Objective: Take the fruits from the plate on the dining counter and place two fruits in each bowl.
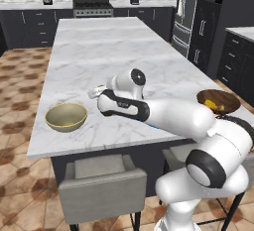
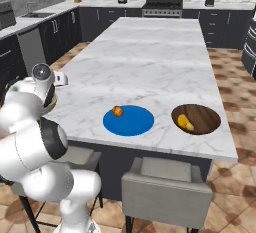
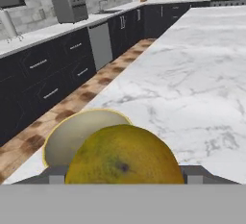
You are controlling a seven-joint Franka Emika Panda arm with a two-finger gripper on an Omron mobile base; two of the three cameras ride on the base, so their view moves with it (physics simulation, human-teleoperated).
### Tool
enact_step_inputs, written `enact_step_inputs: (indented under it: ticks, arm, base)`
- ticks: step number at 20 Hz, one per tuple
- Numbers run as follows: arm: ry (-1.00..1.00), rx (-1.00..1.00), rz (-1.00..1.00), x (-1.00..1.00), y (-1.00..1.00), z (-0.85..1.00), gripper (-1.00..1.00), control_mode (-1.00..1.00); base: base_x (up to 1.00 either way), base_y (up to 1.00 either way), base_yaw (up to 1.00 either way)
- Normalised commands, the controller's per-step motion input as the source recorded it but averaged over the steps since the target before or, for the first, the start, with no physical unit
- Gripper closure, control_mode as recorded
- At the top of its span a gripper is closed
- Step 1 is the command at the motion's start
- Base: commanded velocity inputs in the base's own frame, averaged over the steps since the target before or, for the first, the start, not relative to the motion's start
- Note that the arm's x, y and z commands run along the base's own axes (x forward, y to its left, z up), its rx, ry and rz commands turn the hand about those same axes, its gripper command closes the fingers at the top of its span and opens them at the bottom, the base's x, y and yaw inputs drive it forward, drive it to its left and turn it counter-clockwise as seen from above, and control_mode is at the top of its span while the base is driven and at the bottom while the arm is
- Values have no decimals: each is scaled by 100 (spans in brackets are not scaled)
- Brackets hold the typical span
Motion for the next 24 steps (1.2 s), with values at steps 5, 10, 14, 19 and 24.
enact_step_inputs:
  ticks: [5, 10, 14, 19, 24]
  arm:
    - [-7, 0, 10, 22, 37, 0, 100, -100]
    - [-9, 0, 11, 14, 20, 0, 100, -100]
    - [-2, 0, 1, 0, 10, -43, 100, -100]
    - [0, 0, 0, 1, 0, -23, 100, -100]
    - [7, -4, 0, 0, 7, -10, 100, -100]
  base:
    - [0, 0, 0]
    - [0, 0, 0]
    - [0, 0, 0]
    - [0, 0, 0]
    - [0, 0, 0]
